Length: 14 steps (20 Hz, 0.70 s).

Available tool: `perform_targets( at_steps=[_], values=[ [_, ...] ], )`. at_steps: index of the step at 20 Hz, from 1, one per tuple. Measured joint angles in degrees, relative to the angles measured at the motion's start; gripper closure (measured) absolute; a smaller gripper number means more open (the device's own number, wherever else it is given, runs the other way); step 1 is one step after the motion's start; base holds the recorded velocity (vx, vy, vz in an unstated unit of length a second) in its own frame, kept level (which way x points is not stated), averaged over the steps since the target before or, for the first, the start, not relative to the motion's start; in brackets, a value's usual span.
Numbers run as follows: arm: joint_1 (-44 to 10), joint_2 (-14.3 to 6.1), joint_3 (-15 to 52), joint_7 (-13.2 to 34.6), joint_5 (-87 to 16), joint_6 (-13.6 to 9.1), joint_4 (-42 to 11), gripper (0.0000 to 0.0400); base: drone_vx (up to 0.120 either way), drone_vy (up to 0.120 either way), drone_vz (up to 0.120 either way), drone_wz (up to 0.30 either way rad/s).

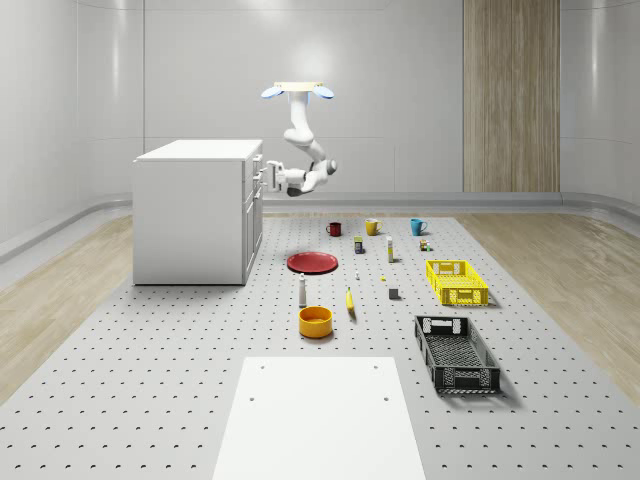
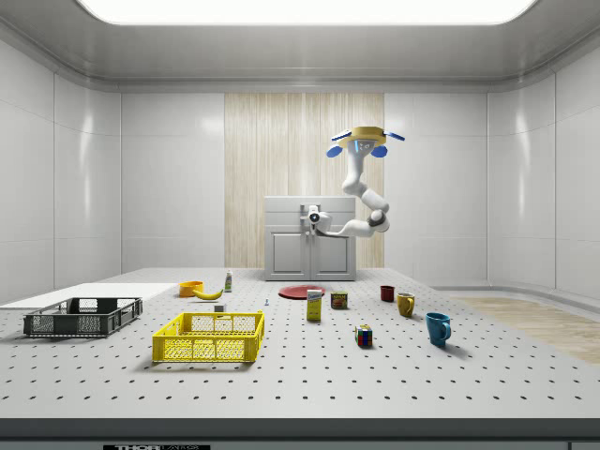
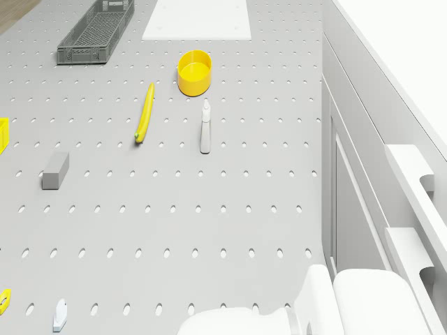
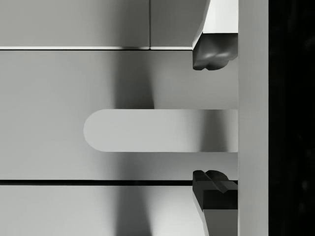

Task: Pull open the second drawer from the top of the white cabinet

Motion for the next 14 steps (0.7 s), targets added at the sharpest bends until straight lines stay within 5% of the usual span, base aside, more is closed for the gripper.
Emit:
perform_targets(
  at_steps=[10, 14],
  values=[
    [-0.95, 1.99, 2.5, -1.3, 3.08, -0.29, 0.49, 0.01, 0.0, 0.0, 0.0, 0.0],
    [-1.57, 2.61, 3.35, -1.64, 3.98, -0.66, 0.63, 0.022, 0.0, 0.0, 0.0, 0.0]
  ],
)
